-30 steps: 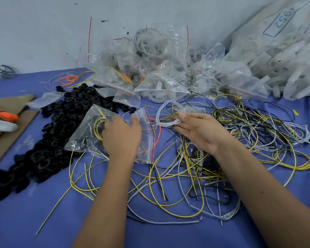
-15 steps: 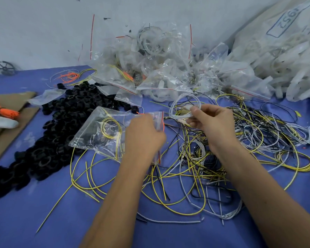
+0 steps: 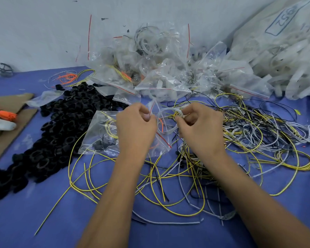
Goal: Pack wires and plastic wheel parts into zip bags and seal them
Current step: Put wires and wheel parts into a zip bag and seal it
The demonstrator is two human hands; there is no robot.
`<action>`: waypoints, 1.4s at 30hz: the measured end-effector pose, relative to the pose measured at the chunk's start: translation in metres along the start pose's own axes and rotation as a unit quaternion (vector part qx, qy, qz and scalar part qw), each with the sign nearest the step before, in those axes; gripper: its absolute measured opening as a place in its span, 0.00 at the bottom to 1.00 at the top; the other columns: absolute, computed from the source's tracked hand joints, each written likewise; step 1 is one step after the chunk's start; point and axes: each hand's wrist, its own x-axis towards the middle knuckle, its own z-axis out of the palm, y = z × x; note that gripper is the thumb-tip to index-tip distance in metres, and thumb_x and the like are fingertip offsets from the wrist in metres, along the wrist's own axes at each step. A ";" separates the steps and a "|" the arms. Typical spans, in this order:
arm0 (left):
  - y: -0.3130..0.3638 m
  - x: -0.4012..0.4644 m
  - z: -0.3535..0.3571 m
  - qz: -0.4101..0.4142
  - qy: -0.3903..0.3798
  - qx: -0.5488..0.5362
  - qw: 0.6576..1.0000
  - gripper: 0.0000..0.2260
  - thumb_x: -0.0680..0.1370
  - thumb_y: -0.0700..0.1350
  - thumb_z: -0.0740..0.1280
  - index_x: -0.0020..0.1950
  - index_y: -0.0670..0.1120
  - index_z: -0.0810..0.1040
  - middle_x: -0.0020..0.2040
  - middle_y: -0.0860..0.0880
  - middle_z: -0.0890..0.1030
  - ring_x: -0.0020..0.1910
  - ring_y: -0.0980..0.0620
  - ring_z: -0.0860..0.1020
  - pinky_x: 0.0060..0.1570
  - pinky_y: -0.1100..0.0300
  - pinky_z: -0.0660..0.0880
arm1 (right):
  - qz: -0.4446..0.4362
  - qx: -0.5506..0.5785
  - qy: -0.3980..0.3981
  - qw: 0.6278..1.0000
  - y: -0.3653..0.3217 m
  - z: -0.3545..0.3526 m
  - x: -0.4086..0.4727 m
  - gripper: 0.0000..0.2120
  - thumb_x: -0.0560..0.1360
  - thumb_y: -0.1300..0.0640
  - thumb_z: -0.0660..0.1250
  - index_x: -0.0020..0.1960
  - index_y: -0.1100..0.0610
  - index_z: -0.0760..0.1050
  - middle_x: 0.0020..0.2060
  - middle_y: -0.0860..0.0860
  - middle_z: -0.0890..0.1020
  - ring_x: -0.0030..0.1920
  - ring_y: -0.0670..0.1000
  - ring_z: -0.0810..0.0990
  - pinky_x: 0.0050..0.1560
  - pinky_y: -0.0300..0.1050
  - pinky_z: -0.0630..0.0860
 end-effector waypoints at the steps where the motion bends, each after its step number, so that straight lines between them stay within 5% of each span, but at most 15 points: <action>1: 0.004 -0.002 0.001 0.023 0.020 -0.002 1.000 0.03 0.73 0.44 0.74 0.42 0.49 0.81 0.31 0.57 0.78 0.34 0.56 0.80 0.38 0.59 0.76 | -0.017 -0.038 -0.004 0.999 -0.001 0.001 -0.001 0.05 0.73 0.57 0.75 0.44 0.55 0.80 0.30 0.47 0.82 0.31 0.46 0.82 0.41 0.47 0.80; 4: 0.010 -0.007 0.009 0.073 0.030 -0.021 0.997 0.05 0.73 0.43 0.74 0.41 0.47 0.79 0.30 0.56 0.77 0.31 0.55 0.78 0.38 0.55 0.76 | -0.028 -0.064 -0.037 0.997 -0.004 0.004 -0.001 0.05 0.72 0.57 0.76 0.42 0.55 0.80 0.30 0.47 0.82 0.32 0.47 0.82 0.40 0.44 0.78; 9: 0.020 -0.017 0.020 0.144 0.033 -0.068 0.987 0.05 0.73 0.41 0.73 0.39 0.45 0.79 0.31 0.52 0.78 0.31 0.51 0.76 0.35 0.50 0.76 | 0.059 0.136 -0.174 0.974 -0.004 0.006 0.000 0.08 0.72 0.69 0.67 0.40 0.59 0.81 0.27 0.52 0.83 0.24 0.49 0.82 0.24 0.40 0.74; 15: 0.030 -0.029 0.025 0.219 0.032 -0.156 0.963 0.04 0.72 0.39 0.75 0.41 0.45 0.82 0.34 0.54 0.81 0.34 0.55 0.78 0.36 0.55 0.77 | 0.018 0.274 -0.231 0.933 -0.003 0.006 0.000 0.20 0.75 0.78 0.57 0.39 0.59 0.79 0.32 0.43 0.82 0.33 0.36 0.78 0.32 0.34 0.74; 18: 0.032 -0.033 0.026 0.246 0.050 -0.171 0.953 0.04 0.71 0.38 0.75 0.41 0.44 0.82 0.35 0.54 0.81 0.36 0.56 0.79 0.36 0.57 0.77 | 0.032 0.372 -0.300 0.878 -0.002 0.009 -0.003 0.22 0.82 0.75 0.48 0.49 0.58 0.77 0.41 0.42 0.85 0.45 0.38 0.82 0.46 0.32 0.77; 23: 0.031 -0.034 0.027 0.230 0.062 -0.176 0.955 0.03 0.73 0.39 0.75 0.41 0.45 0.82 0.35 0.54 0.80 0.36 0.58 0.79 0.36 0.59 0.77 | 0.045 0.397 -0.301 0.866 0.001 0.010 -0.004 0.16 0.81 0.68 0.54 0.55 0.56 0.78 0.48 0.45 0.86 0.53 0.42 0.83 0.55 0.36 0.78; 28: 0.029 -0.034 0.029 0.224 0.076 -0.177 0.955 0.04 0.73 0.40 0.75 0.41 0.47 0.82 0.36 0.58 0.80 0.36 0.59 0.79 0.36 0.60 0.77 | 0.000 0.342 -0.335 0.878 0.000 0.009 -0.007 0.19 0.76 0.75 0.58 0.56 0.55 0.75 0.47 0.41 0.85 0.51 0.40 0.82 0.50 0.34 0.77; 32: 0.025 -0.033 0.036 0.171 0.047 -0.199 0.964 0.01 0.74 0.44 0.73 0.43 0.48 0.82 0.35 0.54 0.81 0.34 0.53 0.80 0.35 0.51 0.78 | 0.064 0.321 -0.295 0.898 -0.002 -0.001 0.005 0.17 0.80 0.72 0.60 0.50 0.56 0.82 0.43 0.48 0.86 0.46 0.45 0.83 0.47 0.37 0.79; 36: 0.031 -0.030 0.046 0.143 0.011 -0.181 0.973 0.02 0.75 0.44 0.73 0.43 0.48 0.82 0.32 0.53 0.80 0.31 0.52 0.80 0.34 0.49 0.78 | 0.120 0.296 -0.230 0.919 0.008 -0.025 0.020 0.09 0.80 0.72 0.63 0.51 0.69 0.82 0.44 0.63 0.86 0.41 0.50 0.84 0.40 0.40 0.81; 42: 0.080 -0.025 0.087 0.183 -0.028 -0.152 0.971 0.05 0.75 0.43 0.72 0.39 0.48 0.79 0.29 0.54 0.75 0.29 0.53 0.75 0.32 0.53 0.75 | 0.177 0.252 -0.073 0.949 0.049 -0.093 0.053 0.08 0.80 0.70 0.62 0.52 0.68 0.80 0.40 0.61 0.85 0.34 0.56 0.86 0.35 0.44 0.82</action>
